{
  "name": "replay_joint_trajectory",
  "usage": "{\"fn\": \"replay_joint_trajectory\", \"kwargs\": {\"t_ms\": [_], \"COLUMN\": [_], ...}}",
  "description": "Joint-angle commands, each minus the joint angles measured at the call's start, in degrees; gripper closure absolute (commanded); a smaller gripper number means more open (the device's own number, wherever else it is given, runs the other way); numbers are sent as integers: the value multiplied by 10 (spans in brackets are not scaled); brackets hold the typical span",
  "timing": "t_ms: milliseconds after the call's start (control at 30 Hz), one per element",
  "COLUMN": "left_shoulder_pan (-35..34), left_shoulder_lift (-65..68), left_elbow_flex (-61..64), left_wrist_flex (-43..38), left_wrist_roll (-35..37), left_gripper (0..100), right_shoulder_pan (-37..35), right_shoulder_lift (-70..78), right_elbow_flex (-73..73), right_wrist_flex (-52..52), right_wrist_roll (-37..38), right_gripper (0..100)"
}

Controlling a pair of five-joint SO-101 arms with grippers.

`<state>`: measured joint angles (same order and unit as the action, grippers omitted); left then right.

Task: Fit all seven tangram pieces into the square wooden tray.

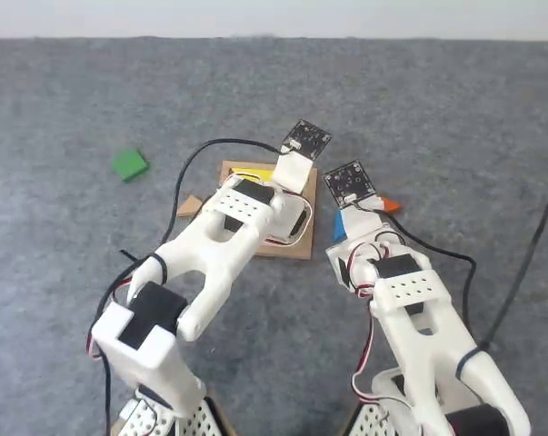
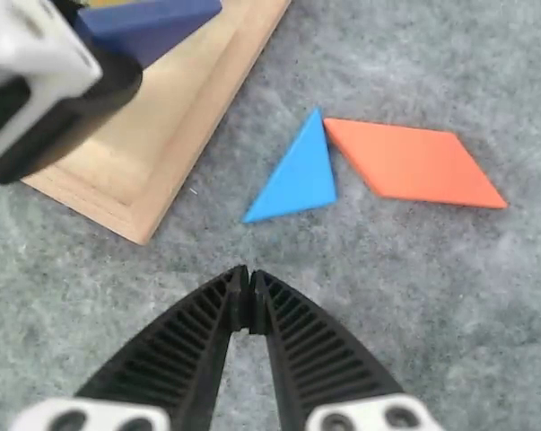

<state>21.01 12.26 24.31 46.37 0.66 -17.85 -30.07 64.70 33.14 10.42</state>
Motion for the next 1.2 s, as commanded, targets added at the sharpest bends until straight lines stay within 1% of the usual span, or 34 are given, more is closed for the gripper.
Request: {"fn": "replay_joint_trajectory", "kwargs": {"t_ms": [0, 200, 300, 400, 500, 567, 667, 767, 900, 1067, 1167], "left_shoulder_pan": [-4, -4, -2, -1, 5, 19, 46, 47, 50, 46, 17], "left_shoulder_lift": [-6, -8, -8, -10, -42, -79, -121, -141, -141, -148, -173], "left_elbow_flex": [-24, -28, -48, -68, -58, -30, 26, 59, 65, 65, 62], "left_wrist_flex": [16, 43, 79, 113, 122, 116, 76, 43, 45, 47, 58], "left_wrist_roll": [-5, -20, -18, -17, -17, -17, -13, 3, 2, 4, 5], "left_gripper": [934, 772, 727, 741, 754, 754, 754, 754, 754, 754, 755], "right_shoulder_pan": [2, 2, 2, 2, 2, 2, 2, 2, 13, 51, 60], "right_shoulder_lift": [-14, -14, -14, -14, -14, -14, -14, -14, -15, -66, -102], "right_elbow_flex": [-40, -39, -39, -39, -39, -39, -38, -38, -39, -26, -12], "right_wrist_flex": [5, 5, 5, 5, 4, 4, 4, 4, 4, 5, 2], "right_wrist_roll": [-6, -6, -6, -6, -6, -5, -4, 8, 10, 3, -28], "right_gripper": [991, 991, 990, 990, 990, 990, 991, 991, 991, 991, 991]}}
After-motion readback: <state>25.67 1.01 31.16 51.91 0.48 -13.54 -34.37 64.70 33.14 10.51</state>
